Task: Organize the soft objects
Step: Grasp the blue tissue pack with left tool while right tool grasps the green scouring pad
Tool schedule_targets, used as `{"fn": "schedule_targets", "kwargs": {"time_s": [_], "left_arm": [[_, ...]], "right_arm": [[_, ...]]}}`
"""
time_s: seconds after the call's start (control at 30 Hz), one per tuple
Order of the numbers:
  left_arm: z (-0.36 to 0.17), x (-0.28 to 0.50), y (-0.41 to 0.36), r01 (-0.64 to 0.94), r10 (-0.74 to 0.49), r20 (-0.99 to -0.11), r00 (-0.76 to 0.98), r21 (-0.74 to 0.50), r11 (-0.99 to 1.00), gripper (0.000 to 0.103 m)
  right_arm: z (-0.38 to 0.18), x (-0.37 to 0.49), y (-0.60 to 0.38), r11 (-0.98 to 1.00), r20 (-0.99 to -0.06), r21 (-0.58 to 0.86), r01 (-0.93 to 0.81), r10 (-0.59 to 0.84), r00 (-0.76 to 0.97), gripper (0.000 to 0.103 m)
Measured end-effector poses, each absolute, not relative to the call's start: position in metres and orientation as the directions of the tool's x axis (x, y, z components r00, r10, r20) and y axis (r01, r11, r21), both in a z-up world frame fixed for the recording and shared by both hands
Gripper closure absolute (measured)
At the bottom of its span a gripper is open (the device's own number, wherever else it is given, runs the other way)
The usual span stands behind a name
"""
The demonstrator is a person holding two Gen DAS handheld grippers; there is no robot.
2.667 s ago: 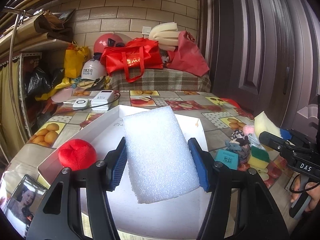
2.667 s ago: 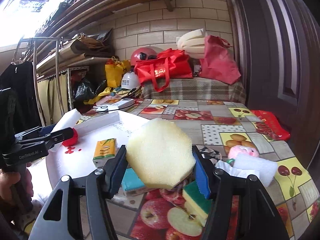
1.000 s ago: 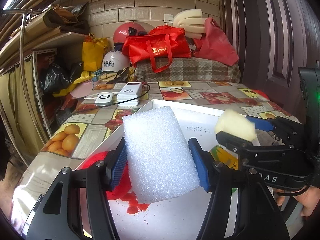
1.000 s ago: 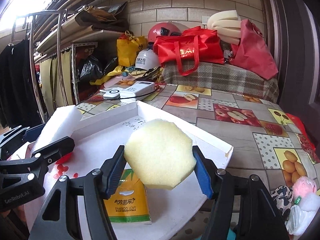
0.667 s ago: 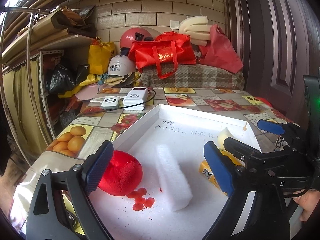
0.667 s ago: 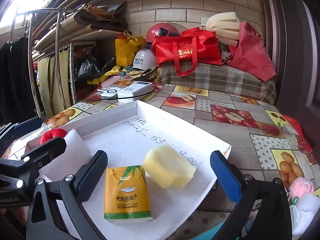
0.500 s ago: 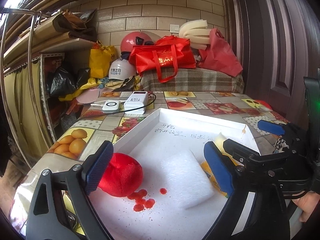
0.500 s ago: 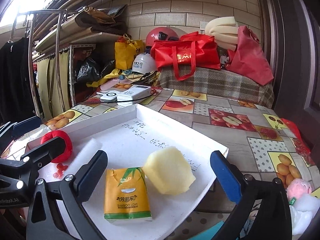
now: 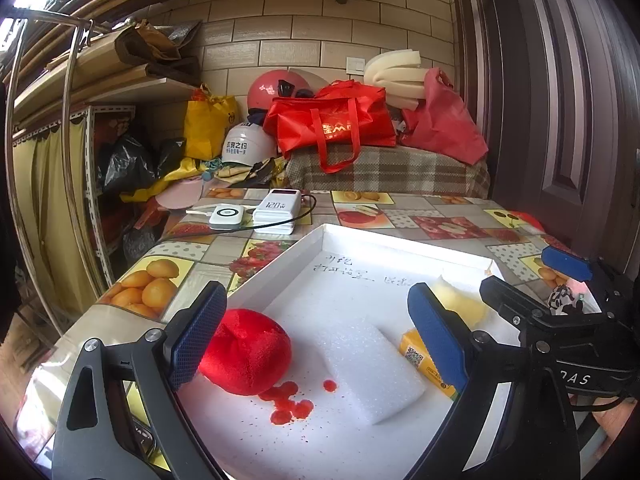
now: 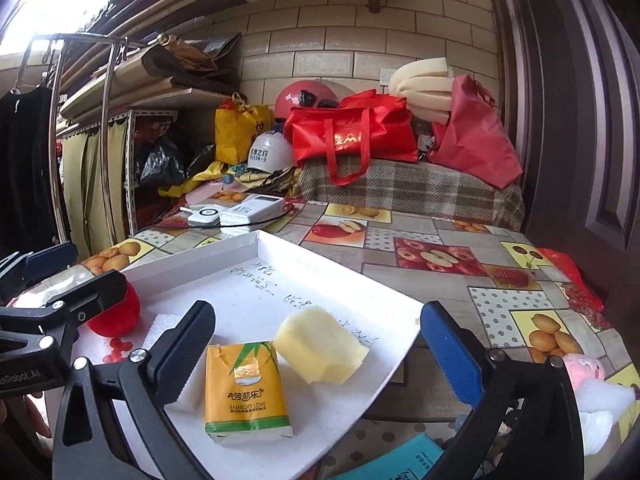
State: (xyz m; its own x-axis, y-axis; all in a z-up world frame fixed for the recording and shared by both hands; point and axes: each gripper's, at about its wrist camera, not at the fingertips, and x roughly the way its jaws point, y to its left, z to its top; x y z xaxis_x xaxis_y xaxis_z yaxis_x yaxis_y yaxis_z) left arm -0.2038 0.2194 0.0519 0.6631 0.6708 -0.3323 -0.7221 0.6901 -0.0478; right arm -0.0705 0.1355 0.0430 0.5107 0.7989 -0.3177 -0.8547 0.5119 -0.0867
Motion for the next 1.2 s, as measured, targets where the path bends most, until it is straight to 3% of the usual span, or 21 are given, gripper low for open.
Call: {"fn": "schedule_targets", "kwargs": {"time_s": [0.3, 0.5, 0.67, 0.8, 0.97, 1.2], "left_arm": [[0.055, -0.206, 0.210, -0.720, 0.684, -0.284, 0.672, -0.035, 0.693, 0.010], [0.055, -0.207, 0.193, -0.667, 0.627, -0.277, 0.728, -0.077, 0.741, 0.010], [0.056, -0.198, 0.169, -0.612, 0.578, -0.281, 0.766, -0.044, 0.790, 0.010], [0.057, -0.188, 0.148, -0.547, 0.524, -0.282, 0.804, -0.005, 0.837, 0.010], [0.055, -0.173, 0.126, -0.442, 0.421, -0.313, 0.851, 0.004, 0.897, 0.010], [0.048, -0.132, 0.080, -0.223, 0.228, -0.421, 0.878, 0.061, 0.973, 0.010]], "right_arm": [[0.039, -0.090, 0.117, 0.470, -0.352, -0.114, -0.875, 0.805, 0.478, 0.000], [0.038, -0.111, 0.086, 0.401, -0.351, -0.155, -0.903, 0.832, 0.429, 0.000], [0.044, -0.080, 0.049, 0.483, -0.346, -0.101, -0.870, 0.803, 0.486, 0.000], [0.042, -0.026, 0.001, 0.602, -0.413, 0.068, -0.795, 0.743, 0.527, 0.000], [0.048, 0.004, -0.059, 0.699, -0.378, 0.038, -0.714, 0.671, 0.638, 0.000], [0.031, 0.016, -0.078, 0.587, -0.531, 0.053, -0.808, 0.702, 0.474, 0.000]]}}
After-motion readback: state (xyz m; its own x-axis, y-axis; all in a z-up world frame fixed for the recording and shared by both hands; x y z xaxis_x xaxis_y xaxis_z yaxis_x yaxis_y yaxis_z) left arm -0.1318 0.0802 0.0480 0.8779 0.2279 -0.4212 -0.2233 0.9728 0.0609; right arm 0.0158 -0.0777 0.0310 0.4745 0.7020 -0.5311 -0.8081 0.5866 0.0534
